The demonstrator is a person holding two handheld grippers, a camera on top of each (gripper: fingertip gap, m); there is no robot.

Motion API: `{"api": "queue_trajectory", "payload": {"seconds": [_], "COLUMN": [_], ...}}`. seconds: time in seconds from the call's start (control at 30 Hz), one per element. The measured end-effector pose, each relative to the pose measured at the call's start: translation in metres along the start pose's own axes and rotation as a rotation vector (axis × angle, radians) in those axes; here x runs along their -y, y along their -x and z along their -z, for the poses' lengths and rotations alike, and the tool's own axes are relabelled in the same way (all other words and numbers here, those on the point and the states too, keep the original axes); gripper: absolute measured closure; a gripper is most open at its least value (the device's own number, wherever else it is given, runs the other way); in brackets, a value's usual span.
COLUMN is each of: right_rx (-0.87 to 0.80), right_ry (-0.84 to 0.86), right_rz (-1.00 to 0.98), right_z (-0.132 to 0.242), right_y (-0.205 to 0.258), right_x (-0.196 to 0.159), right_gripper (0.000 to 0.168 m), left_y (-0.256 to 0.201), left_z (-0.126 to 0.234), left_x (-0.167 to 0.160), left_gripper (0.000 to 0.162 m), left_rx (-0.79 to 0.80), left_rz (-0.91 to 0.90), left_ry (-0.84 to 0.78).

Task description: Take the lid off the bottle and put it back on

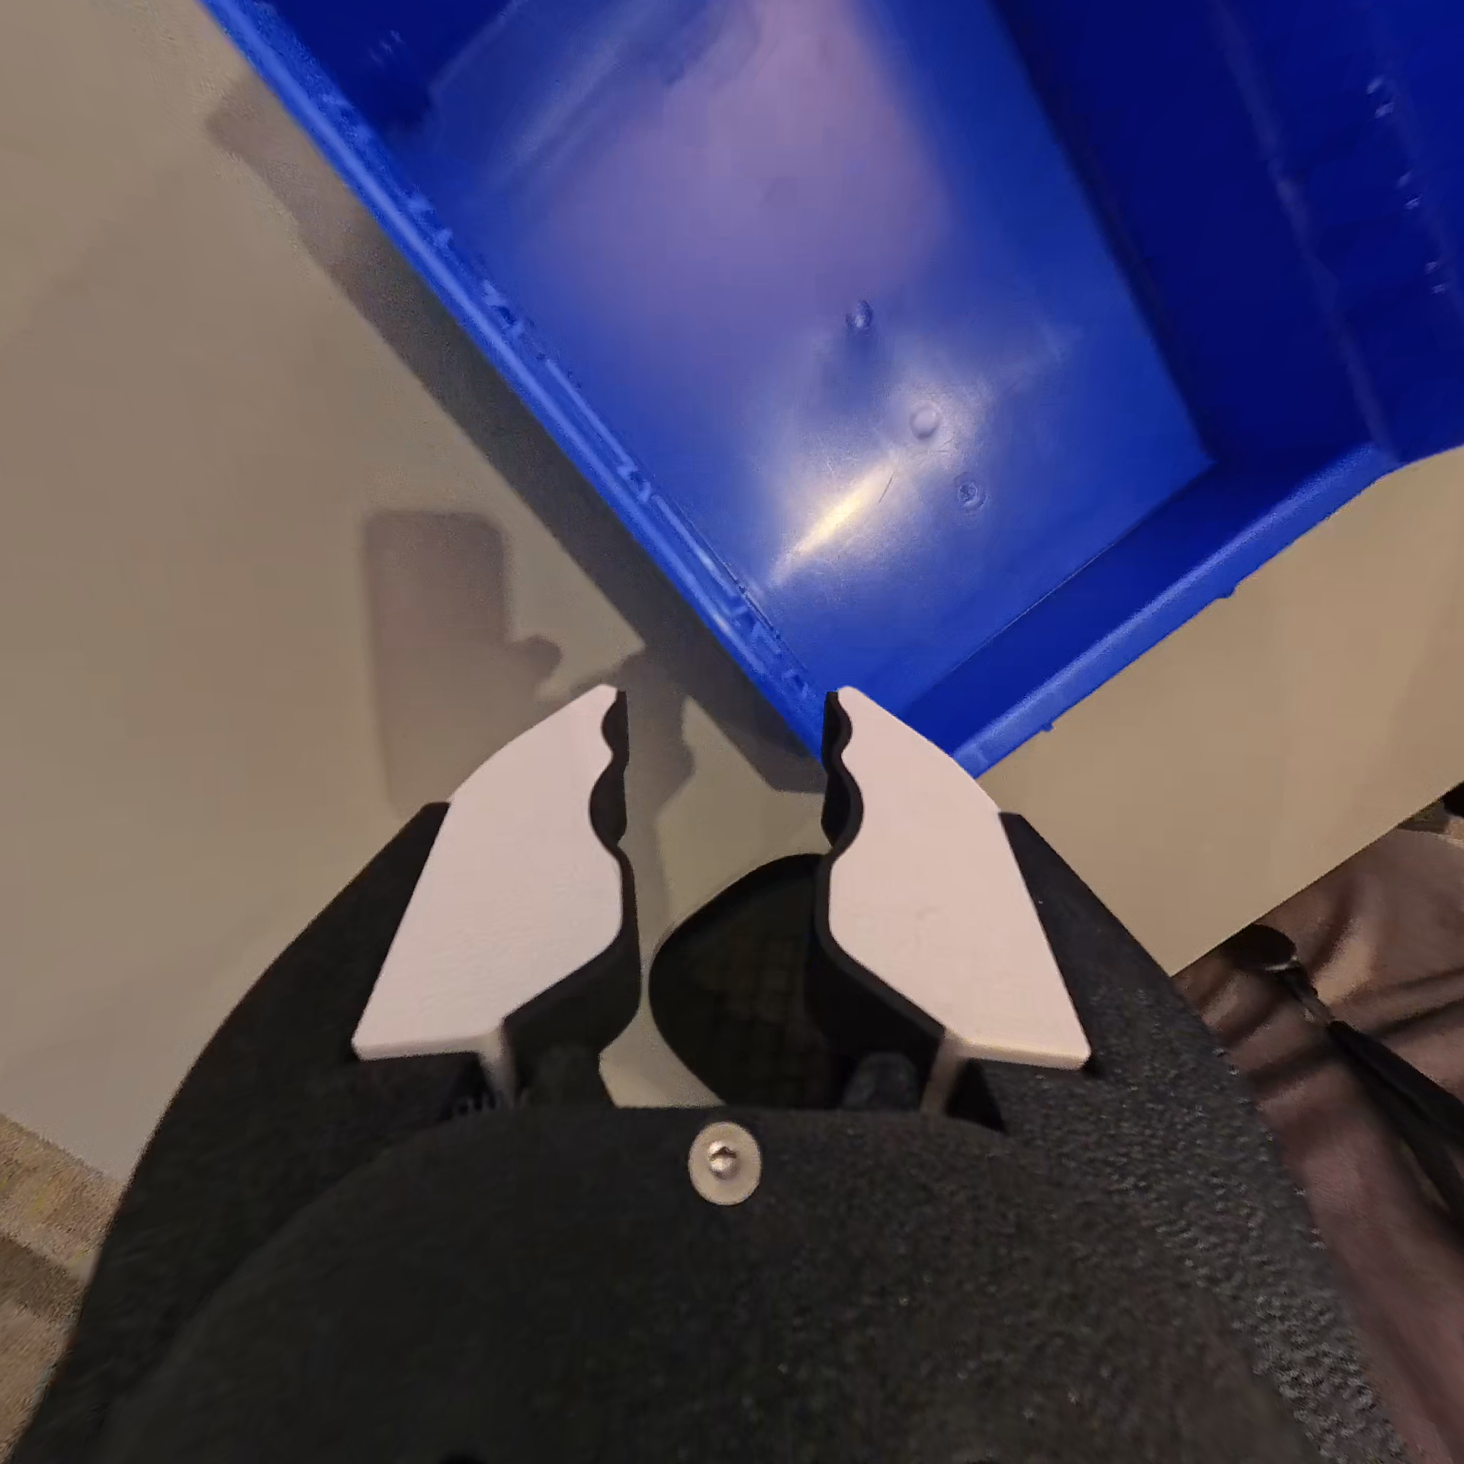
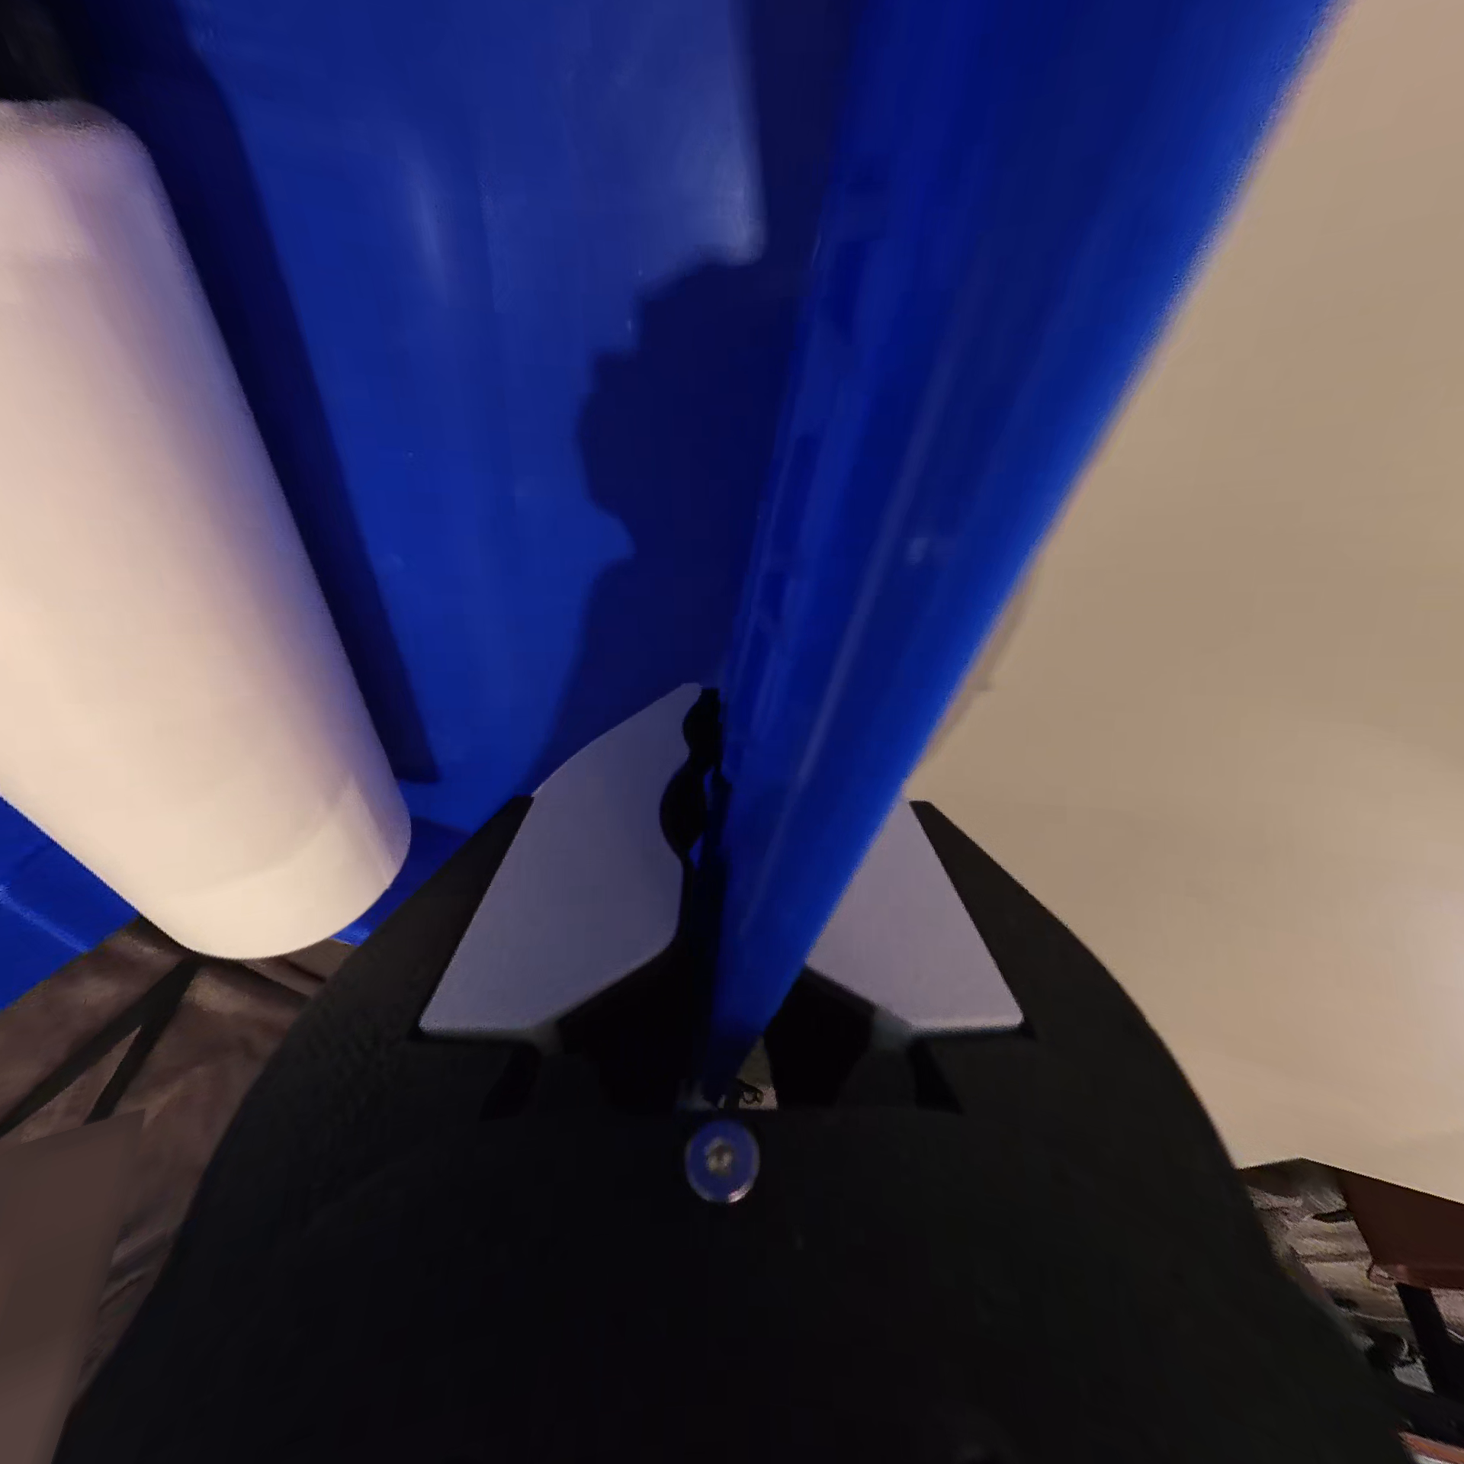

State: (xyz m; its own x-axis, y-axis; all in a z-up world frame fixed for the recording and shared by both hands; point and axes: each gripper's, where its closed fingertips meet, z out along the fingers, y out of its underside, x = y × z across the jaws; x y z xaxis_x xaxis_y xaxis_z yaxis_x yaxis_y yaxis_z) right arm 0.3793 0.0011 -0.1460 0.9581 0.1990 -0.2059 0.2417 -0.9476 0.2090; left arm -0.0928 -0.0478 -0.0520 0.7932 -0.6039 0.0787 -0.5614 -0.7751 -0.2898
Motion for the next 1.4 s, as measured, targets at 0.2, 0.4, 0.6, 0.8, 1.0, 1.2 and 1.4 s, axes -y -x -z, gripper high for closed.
{"api": "queue_trajectory", "payload": {"seconds": [0.2, 0.4, 0.6, 0.8, 1.0, 1.2, 1.4], "right_rx": [-0.022, -0.04, -0.135, -0.135, -0.082, -0.066, -0.024], "right_ry": [-0.02, -0.078, -0.071, -0.037, 0.001, 0.041, 0.094], "right_rz": [-0.026, -0.035, 0.017, 0.157, 0.386, 0.595, 0.715], "right_z": [0.02, 0.071, 0.15, 0.171, 0.133, 0.089, 0.041], "right_y": [-0.008, 0.009, 0.071, 0.184, 0.319, 0.441, 0.538], "right_x": [-0.007, 0.0, 0.012, 0.048, 0.099, 0.139, 0.157], "right_gripper": [0.162, 0.162, 0.162, 0.16, 0.161, 0.161, 0.16], "left_y": [0.02, 0.032, 0.038, 0.051, 0.084, 0.116, 0.105], "left_z": [0.05, 0.078, 0.091, 0.103, 0.132, 0.194, 0.224], "left_x": [-0.012, -0.024, -0.028, -0.027, -0.064, -0.098, -0.109], "left_gripper": [0.116, 0.116, 0.117, 0.116, 0.111, 0.112, 0.108], "left_rx": [0.019, 0.026, 0.03, 0.076, 0.072, 0.144, 0.215], "left_rz": [0.057, 0.101, 0.132, 0.171, 0.337, 0.519, 0.527], "left_ry": [-0.16, -0.261, -0.315, -0.377, -0.483, -0.788, -0.917]}}
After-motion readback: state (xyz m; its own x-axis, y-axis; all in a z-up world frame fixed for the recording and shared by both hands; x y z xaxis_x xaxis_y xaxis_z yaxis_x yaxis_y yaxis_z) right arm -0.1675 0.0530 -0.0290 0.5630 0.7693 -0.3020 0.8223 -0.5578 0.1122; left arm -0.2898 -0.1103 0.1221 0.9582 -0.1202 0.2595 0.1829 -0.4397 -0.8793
